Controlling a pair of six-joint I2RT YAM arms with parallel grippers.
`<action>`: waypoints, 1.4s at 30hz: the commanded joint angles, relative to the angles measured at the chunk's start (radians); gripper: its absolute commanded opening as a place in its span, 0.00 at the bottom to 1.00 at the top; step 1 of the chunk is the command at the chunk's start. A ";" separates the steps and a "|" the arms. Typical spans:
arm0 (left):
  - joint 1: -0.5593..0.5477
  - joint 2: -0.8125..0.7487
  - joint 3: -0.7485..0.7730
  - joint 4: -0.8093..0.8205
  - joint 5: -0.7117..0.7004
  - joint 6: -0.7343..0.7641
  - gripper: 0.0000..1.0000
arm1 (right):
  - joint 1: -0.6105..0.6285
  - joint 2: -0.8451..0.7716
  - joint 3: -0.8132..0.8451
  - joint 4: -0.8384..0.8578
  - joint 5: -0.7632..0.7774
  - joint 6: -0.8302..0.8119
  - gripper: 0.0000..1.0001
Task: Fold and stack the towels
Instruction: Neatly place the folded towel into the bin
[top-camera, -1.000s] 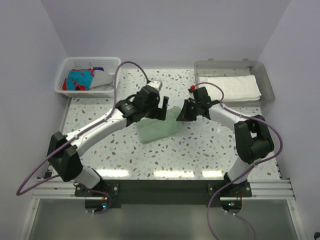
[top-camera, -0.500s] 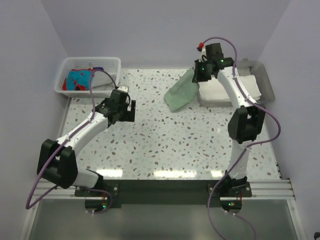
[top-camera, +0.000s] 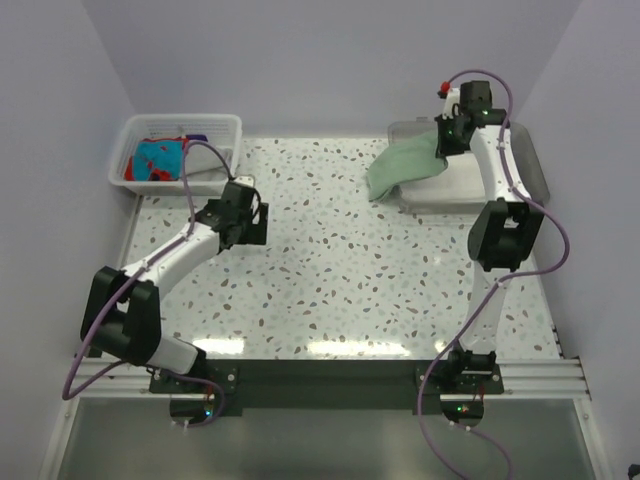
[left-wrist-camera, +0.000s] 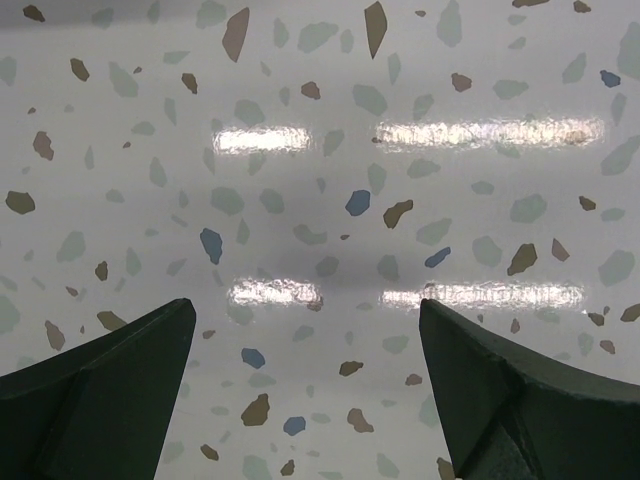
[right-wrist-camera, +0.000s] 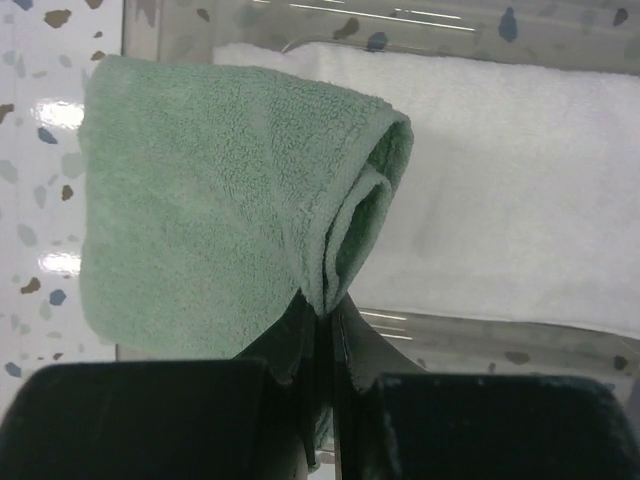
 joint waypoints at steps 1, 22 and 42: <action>0.010 0.023 -0.013 0.049 -0.044 0.014 1.00 | -0.035 0.004 0.030 0.039 0.045 -0.144 0.00; 0.010 0.118 -0.007 0.055 -0.044 0.022 1.00 | -0.162 0.072 0.013 0.154 0.096 -0.201 0.00; 0.010 0.127 -0.002 0.057 -0.021 0.026 1.00 | -0.175 0.164 -0.082 0.338 0.464 -0.130 0.49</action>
